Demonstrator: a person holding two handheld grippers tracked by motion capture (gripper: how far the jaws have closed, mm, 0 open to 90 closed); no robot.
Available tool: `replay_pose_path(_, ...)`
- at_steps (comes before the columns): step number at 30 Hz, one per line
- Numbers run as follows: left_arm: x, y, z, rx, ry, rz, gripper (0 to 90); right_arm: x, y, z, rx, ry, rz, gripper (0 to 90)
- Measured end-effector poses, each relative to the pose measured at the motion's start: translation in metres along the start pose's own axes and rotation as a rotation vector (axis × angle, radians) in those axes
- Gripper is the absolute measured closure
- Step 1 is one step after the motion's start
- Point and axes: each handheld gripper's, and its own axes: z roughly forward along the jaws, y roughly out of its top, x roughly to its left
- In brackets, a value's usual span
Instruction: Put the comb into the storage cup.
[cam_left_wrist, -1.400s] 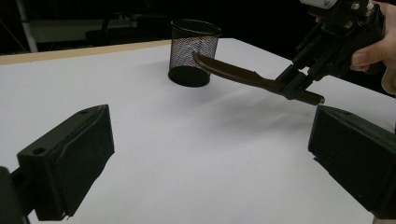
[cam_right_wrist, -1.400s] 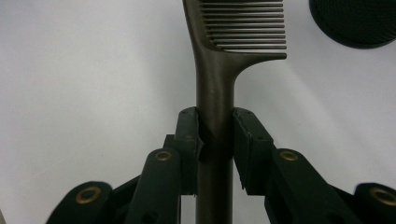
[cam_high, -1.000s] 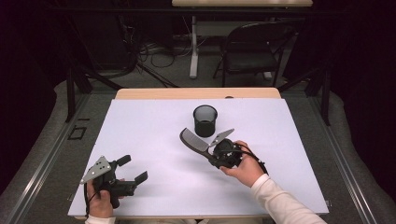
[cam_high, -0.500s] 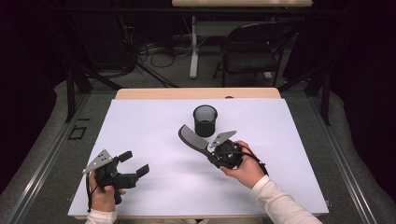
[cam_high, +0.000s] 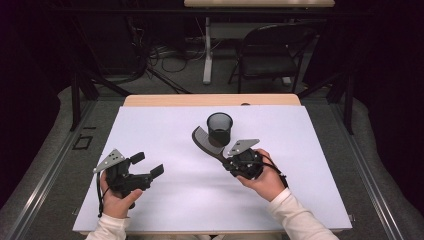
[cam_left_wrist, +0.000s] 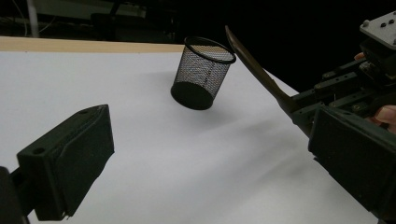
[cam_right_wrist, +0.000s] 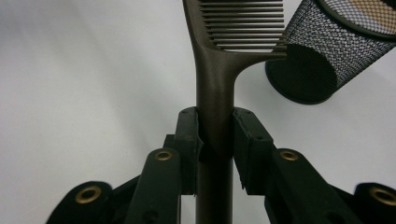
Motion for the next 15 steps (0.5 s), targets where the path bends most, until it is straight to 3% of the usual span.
replay_pose_path(7, -0.006, 0.011, 0.007, 0.023, 0.004, 0.026, 0.5, 0.002, 0.002, -0.004, -0.044, -0.018, -0.014, 72.8)
replay_pose_path(15, -0.010, 0.022, 0.016, 0.053, 0.029, 0.023, 1.5, 0.003, 0.002, -0.008, -0.082, -0.045, -0.021, 72.8)
